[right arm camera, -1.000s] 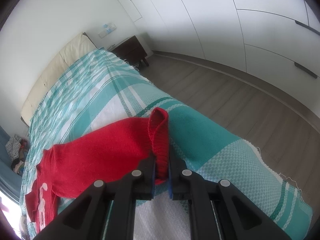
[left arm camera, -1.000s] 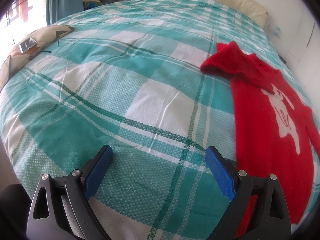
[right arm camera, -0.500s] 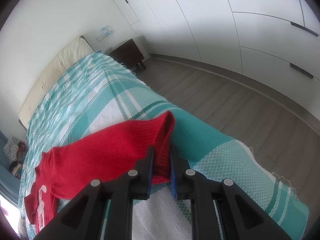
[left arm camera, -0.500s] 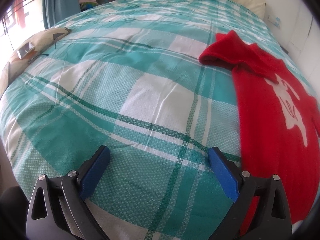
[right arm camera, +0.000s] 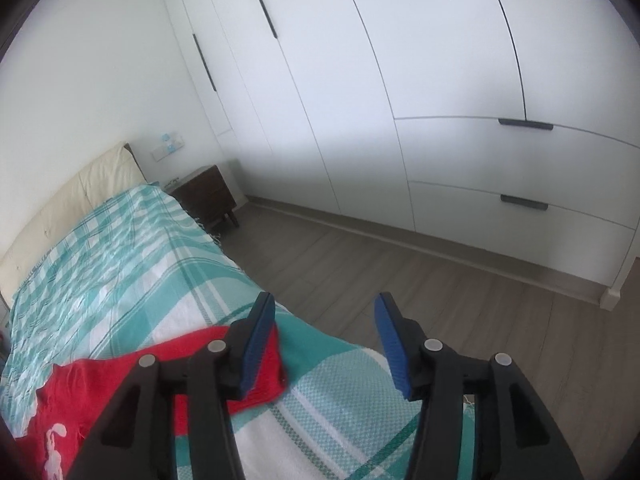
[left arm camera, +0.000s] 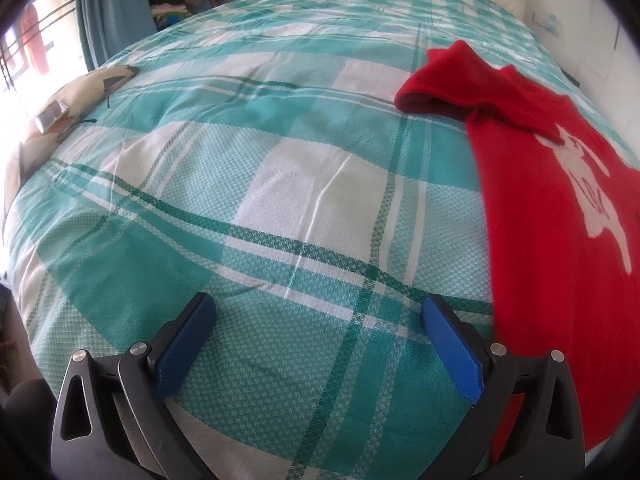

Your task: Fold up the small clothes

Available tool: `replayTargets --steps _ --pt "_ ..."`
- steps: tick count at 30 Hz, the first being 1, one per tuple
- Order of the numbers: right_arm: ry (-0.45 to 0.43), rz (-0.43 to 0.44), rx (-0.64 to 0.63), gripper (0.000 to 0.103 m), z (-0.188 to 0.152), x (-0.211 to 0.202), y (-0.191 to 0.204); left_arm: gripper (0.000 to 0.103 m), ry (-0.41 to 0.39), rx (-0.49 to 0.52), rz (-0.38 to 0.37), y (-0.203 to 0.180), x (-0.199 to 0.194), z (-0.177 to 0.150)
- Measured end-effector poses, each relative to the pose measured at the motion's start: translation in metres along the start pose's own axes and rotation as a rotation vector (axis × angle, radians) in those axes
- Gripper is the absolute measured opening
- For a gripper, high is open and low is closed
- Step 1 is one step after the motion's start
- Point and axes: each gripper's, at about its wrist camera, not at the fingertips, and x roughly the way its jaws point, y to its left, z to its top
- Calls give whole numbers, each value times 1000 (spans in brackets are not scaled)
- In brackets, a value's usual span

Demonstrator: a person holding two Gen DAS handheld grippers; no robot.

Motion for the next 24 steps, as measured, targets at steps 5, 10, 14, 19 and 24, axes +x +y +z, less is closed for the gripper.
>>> replayTargets --steps 5,10,14,19,24 --pt "-67 83 -135 65 -8 -25 37 102 -1 8 -28 2 -1 -1" --pt "-42 155 -223 66 -20 -27 62 102 -30 56 -5 -2 -11 -9" --pt "-21 195 -258 66 -25 -25 70 102 -178 113 43 -5 -62 10" --pt "18 247 -295 66 -33 -19 83 103 -330 256 -75 -38 -123 94" --pt "52 288 -326 66 -42 -20 91 102 -218 404 -220 -111 -81 146"
